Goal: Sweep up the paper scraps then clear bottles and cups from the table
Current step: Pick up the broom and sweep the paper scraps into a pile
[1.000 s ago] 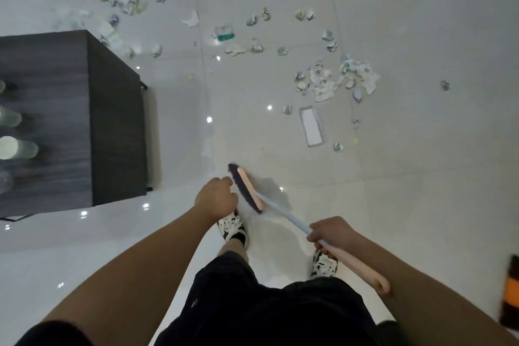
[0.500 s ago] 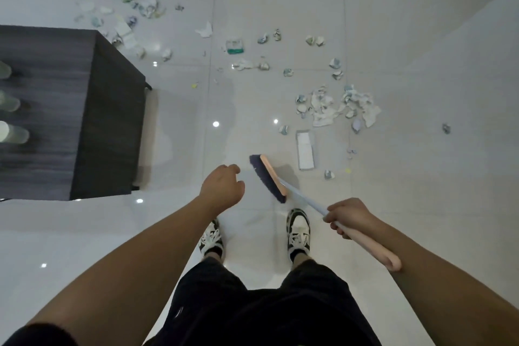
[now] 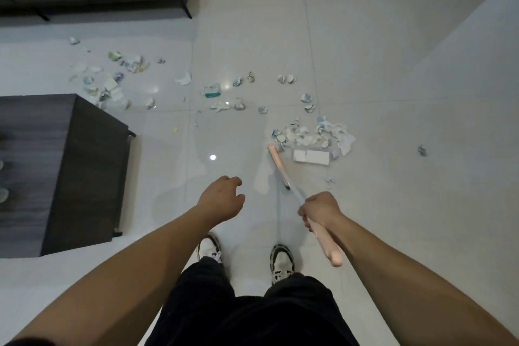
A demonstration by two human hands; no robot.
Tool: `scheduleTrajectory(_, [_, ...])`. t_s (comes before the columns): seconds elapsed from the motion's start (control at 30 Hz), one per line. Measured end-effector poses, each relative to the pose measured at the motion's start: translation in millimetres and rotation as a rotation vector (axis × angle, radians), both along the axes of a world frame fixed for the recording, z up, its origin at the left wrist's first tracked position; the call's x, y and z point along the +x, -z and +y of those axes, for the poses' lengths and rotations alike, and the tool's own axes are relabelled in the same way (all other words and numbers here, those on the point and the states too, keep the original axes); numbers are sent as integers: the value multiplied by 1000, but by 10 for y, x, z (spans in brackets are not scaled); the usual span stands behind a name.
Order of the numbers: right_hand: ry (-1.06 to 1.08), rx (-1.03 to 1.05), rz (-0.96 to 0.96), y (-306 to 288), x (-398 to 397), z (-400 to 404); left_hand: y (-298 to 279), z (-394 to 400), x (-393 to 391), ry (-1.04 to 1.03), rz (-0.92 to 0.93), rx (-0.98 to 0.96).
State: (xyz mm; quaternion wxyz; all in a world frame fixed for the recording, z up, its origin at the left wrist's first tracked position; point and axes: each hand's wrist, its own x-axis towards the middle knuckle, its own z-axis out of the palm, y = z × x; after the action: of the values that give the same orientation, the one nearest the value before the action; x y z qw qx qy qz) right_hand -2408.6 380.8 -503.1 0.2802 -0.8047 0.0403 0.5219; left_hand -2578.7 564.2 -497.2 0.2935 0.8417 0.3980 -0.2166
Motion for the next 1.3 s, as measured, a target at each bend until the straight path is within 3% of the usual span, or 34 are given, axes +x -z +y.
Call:
scheduleTrajectory(0.23, [-4, 99, 179, -139, -140, 1253, -40, 979, -141, -45, -3, 0])
scheduleTrajectory(0.47, [-98, 130, 254, -114, -576, 3305, 3, 2649, -693, -276, -15, 0])
scheduleTrajectory(0.73, [65, 103, 494, 220, -1163, 5378, 176, 4216, -1275, -456, -8, -20])
scheduleTrajectory(0.87, [81, 15, 380, 403, -931, 5738, 320, 4656, -1321, -467, 1, -27])
scheduleTrajectory(1.03, [234, -39, 298, 306, -309, 5559, 243, 5080, -847, -420, -66, -53])
scheduleTrajectory(1.3, [68, 15, 249, -24, 15, 6254, 10, 5681, -102, -356, -82, -62])
